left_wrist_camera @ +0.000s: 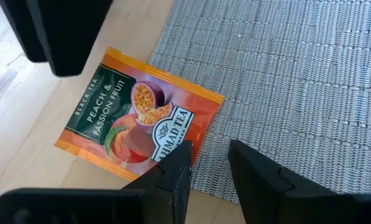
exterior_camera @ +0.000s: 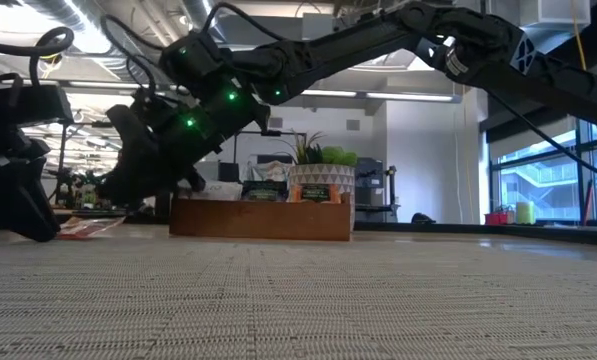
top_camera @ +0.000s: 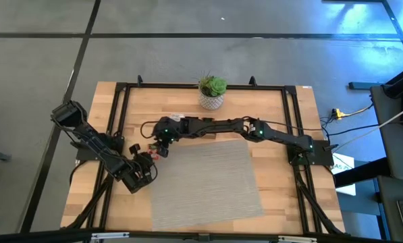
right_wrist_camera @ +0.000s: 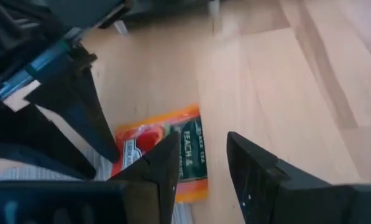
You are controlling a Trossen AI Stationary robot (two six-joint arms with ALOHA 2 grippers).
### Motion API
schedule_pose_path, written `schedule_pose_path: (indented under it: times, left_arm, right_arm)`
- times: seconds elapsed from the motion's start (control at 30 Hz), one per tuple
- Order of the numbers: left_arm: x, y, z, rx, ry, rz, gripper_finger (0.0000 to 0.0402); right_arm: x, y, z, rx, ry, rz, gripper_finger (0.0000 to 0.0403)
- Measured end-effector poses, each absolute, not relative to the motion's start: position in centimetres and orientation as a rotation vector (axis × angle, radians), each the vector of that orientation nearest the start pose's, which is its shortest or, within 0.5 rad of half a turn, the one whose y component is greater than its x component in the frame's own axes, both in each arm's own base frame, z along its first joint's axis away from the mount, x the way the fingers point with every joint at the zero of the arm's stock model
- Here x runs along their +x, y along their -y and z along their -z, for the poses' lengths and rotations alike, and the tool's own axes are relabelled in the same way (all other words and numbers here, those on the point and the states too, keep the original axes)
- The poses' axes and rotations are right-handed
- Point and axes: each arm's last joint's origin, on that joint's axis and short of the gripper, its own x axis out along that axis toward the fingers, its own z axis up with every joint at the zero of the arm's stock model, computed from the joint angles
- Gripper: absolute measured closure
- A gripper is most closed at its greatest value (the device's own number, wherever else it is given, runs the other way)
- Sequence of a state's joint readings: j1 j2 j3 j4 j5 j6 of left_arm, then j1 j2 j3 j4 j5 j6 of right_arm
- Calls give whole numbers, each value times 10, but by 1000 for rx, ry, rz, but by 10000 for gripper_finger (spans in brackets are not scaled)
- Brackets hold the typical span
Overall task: Pick & Place Tea
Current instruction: Put the orange tea bag into the right section of the wooden organizer
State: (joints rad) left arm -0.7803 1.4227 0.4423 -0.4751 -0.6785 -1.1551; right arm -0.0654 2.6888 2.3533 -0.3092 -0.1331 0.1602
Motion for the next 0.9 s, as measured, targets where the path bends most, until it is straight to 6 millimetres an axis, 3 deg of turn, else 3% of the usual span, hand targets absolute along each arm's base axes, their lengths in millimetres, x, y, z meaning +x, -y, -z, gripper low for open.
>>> schedule_pose_path:
  times: [0.53,0.7,0.9]
  left_arm:
    - [139,113,-105,-75,-909,-497,297]
    - [139,113,-105,-82,-907,-500,298]
    - [139,113,-105,-83,-907,-499,299]
  right_arm:
    - [591,42,-153,106,-495,-167,267]
    - [589,48,-153,109,-489,-249,267]
    - [588,45,-149,97,-533,-223,267]
